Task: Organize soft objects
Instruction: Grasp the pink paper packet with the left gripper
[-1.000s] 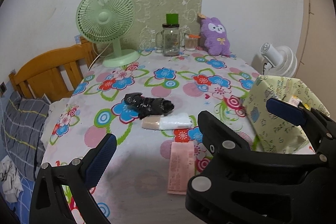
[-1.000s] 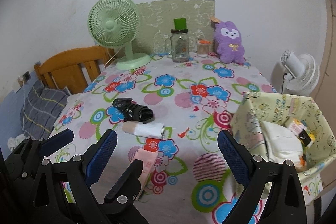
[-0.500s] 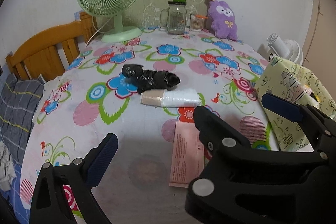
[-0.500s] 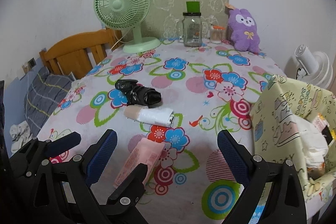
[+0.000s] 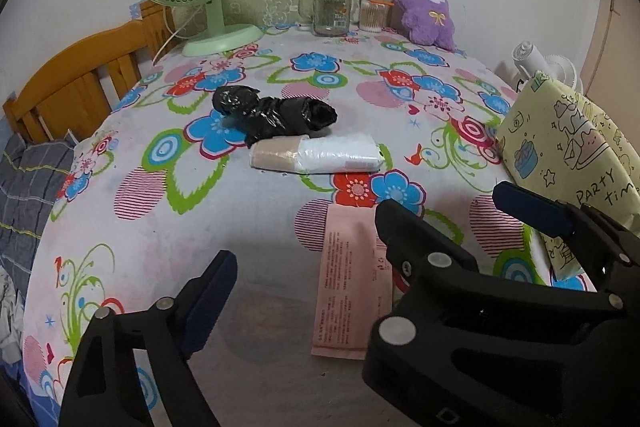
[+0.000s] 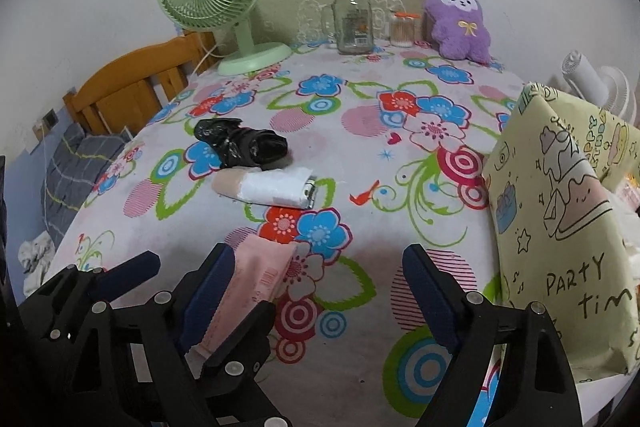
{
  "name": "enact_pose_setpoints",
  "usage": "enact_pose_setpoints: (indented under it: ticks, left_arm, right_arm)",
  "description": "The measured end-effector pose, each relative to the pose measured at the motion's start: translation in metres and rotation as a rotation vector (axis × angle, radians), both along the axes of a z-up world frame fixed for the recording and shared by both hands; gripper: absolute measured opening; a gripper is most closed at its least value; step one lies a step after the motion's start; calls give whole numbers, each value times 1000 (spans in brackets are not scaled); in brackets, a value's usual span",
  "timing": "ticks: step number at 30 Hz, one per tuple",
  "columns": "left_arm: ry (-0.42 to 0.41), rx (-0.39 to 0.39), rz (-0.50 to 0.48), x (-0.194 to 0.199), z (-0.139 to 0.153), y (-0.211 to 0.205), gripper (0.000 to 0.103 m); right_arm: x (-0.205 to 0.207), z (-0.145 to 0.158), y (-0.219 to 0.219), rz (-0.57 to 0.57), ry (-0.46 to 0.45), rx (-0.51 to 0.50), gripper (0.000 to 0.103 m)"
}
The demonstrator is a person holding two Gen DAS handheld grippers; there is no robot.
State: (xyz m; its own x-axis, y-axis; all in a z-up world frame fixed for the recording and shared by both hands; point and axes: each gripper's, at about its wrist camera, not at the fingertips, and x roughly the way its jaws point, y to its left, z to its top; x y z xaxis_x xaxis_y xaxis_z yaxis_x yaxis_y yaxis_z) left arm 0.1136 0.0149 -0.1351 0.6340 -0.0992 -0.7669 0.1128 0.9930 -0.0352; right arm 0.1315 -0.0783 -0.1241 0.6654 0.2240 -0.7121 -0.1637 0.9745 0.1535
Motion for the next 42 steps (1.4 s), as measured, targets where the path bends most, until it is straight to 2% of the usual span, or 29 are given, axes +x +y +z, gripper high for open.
enact_pose_setpoints:
  ticks: [4, 6, 8, 13, 15, 17, 27, 42]
  left_arm:
    - [14, -11, -9, 3, -6, -1, 79]
    - [21, -13, -14, 5, -8, -2, 71]
    - [17, -8, -11, 6, -9, -3, 66]
    - [6, 3, -14, 6, -10, -6, 61]
    - [0, 6, -15, 6, -10, -6, 49]
    - [-4, 7, -21, 7, -10, -6, 41]
    - [-15, 0, -14, 8, -3, 3, 39]
    - [-27, 19, 60, 30, 6, 39, 40]
  right_arm:
    - [2, -4, -2, -16, 8, -10, 88]
    - [3, -7, -3, -23, 15, -16, 88]
    - [4, -9, -4, -30, 23, -20, 88]
    - [6, -11, -6, -36, 31, -18, 88]
    - [6, -13, -6, -38, 36, -16, 88]
    - [7, -14, -6, -36, 40, -15, 88]
    - [11, -9, 5, -7, 30, -11, 88]
    - [37, 3, 41, 35, -8, -14, 88]
